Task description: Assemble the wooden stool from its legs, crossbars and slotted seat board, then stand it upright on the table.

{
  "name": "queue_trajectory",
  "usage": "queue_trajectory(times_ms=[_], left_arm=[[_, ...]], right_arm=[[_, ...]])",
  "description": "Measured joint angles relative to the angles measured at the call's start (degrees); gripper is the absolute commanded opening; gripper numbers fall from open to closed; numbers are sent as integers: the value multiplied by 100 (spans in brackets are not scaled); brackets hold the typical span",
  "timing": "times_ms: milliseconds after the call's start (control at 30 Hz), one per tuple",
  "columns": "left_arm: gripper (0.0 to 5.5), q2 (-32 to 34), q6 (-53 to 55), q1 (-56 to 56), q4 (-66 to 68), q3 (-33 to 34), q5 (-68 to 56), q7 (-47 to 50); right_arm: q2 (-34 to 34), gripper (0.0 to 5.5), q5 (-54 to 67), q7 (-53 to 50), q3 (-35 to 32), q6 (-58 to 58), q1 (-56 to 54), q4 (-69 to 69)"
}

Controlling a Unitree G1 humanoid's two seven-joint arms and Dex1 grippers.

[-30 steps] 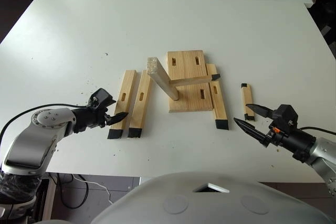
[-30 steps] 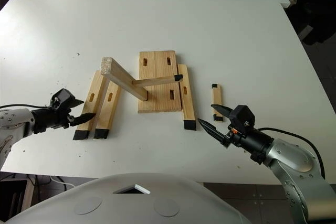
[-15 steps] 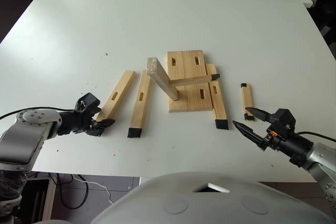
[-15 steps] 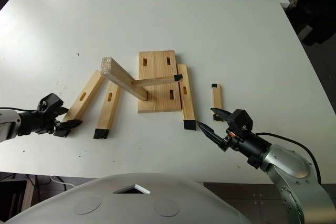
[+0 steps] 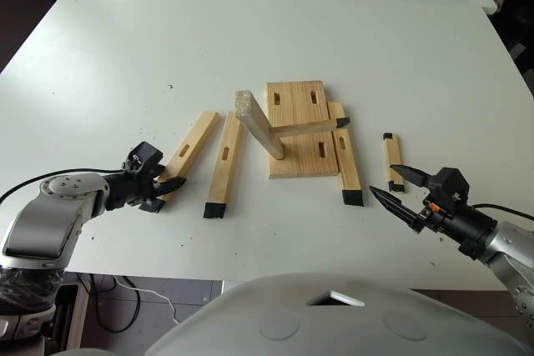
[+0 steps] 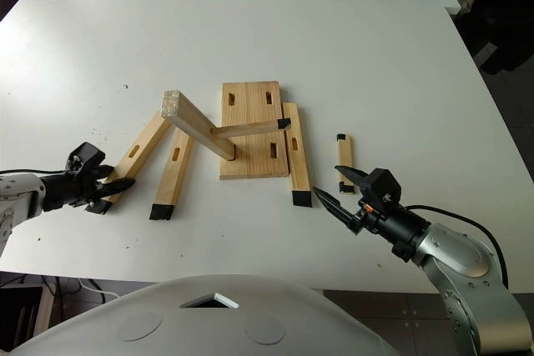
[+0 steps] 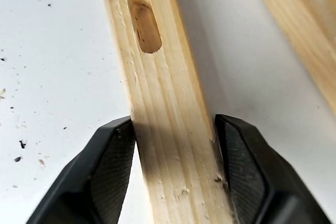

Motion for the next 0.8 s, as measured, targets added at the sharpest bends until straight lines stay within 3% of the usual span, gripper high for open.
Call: queue_trajectory(times_ms=[267,467,633,800], left_arm=[[204,-316,-3,-653,721,-62,14,247],[204,-812,-245,-2834,2122,100,142,869],[204,-797,-882,-4603,3060,308,311,1075],[204,-1277,-885,-5948,2199,751,-1028,528]], right_arm=[[-43,322,4,85,-13,1,-179,131],[-104,322,29,156,-118,4,-433,324],[-249,322,153,288,-368,29,-738,651],[-584,322,568,537,-1058,117,-1357,1096]])
